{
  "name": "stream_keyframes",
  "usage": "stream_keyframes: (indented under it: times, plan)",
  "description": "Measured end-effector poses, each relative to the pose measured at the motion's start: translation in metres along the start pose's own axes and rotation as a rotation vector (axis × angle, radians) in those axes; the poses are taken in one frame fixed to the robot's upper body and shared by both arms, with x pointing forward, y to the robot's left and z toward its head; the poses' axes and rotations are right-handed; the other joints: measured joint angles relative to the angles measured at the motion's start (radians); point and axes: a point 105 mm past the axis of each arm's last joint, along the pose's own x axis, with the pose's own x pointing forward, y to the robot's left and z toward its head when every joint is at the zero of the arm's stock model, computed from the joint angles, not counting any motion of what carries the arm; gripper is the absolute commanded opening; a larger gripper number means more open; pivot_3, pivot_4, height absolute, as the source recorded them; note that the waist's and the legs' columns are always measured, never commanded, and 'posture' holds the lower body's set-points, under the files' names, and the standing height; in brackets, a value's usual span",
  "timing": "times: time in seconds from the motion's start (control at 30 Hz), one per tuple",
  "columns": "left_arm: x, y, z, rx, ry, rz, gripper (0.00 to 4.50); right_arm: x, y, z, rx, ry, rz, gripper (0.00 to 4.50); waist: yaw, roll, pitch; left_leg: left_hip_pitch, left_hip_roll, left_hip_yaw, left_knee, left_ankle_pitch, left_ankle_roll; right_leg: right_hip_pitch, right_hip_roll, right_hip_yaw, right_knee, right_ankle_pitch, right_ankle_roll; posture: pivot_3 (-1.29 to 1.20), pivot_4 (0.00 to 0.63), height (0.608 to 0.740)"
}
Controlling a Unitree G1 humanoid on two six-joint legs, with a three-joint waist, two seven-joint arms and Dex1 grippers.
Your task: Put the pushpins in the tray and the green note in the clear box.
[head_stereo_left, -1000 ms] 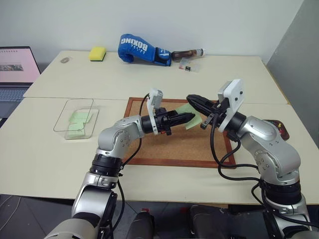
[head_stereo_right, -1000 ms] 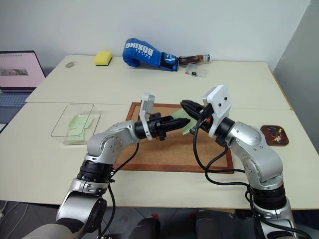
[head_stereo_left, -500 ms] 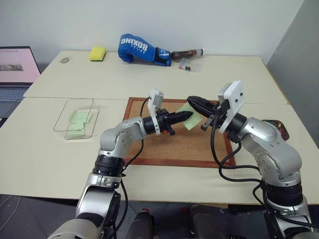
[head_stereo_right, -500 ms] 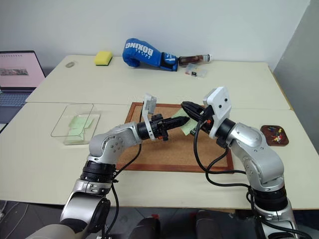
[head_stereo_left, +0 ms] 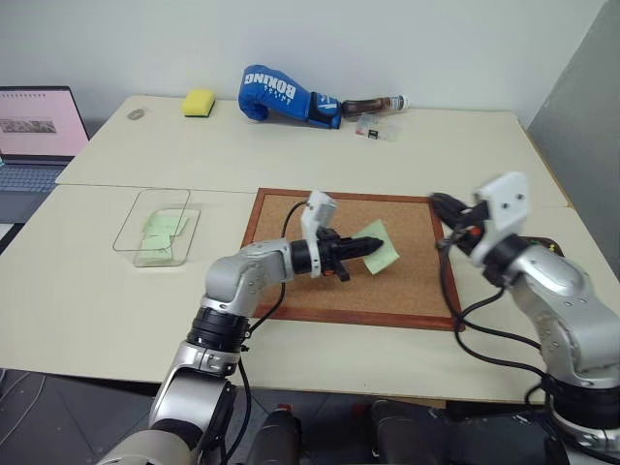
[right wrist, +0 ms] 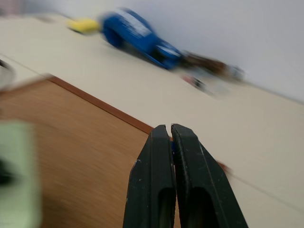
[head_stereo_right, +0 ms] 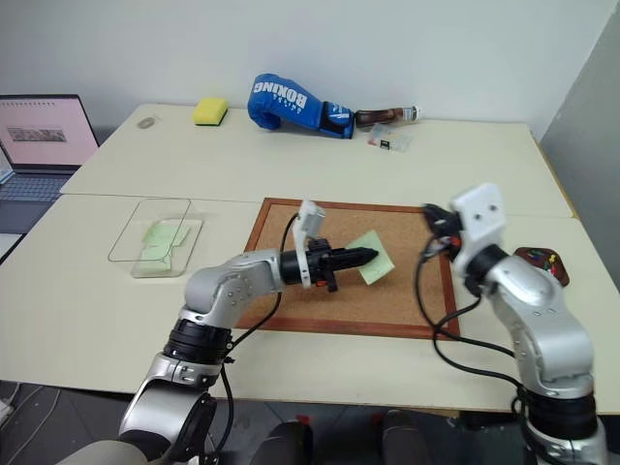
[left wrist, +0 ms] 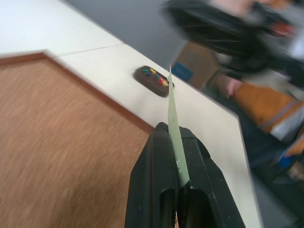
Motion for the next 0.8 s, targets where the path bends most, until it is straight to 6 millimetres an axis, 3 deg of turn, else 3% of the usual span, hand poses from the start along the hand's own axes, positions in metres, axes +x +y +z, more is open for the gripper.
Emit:
stream_keyframes:
  times: [0.13, 0.23, 0.4, 0.53, 0.8]
  plan:
    - [0.021, -0.016, 0.000, 0.281, 0.063, -0.068, 0.04, -0.015, -0.059, -0.041, 0.065, 0.153, -0.238, 0.00, -0.016, 0.001, 0.000, 0.002, 0.001, 0.004, 0.000, 0.000, 0.000, 0.000, 0.001, 0.003, 0.001, 0.000, 0.000, 0.00, 0.150, 0.740]
    - [0.031, -0.021, 0.001, 0.387, 0.066, -0.094, 0.04, -0.019, -0.083, -0.052, 0.113, 0.195, -0.308, 0.00, -0.023, 0.001, 0.000, 0.003, 0.001, 0.004, 0.000, 0.000, 0.001, 0.000, 0.002, 0.003, 0.001, 0.000, 0.000, 0.00, 0.150, 0.740]
    - [0.045, -0.021, 0.002, 0.421, 0.047, -0.072, 0.04, -0.010, -0.097, -0.058, 0.160, 0.232, -0.294, 0.00, -0.029, 0.001, -0.001, 0.002, 0.001, 0.004, 0.002, 0.000, 0.001, 0.001, 0.002, 0.004, 0.001, 0.002, 0.002, 0.00, 0.150, 0.740]
    - [0.054, -0.026, 0.005, 0.409, 0.018, -0.066, 0.04, 0.002, -0.095, -0.063, 0.195, 0.242, -0.251, 0.00, -0.029, 0.001, -0.001, 0.002, 0.001, 0.004, 0.001, 0.000, 0.002, 0.001, 0.002, 0.004, 0.000, 0.002, 0.003, 0.00, 0.150, 0.740]
    - [0.041, -0.023, -0.008, 0.373, 0.057, -0.032, 0.04, 0.022, -0.099, -0.081, 0.252, 0.247, -0.231, 0.00, -0.033, 0.002, -0.001, 0.002, 0.001, 0.004, 0.002, 0.000, 0.002, 0.001, 0.002, 0.005, 0.001, 0.003, 0.003, 0.00, 0.150, 0.740]
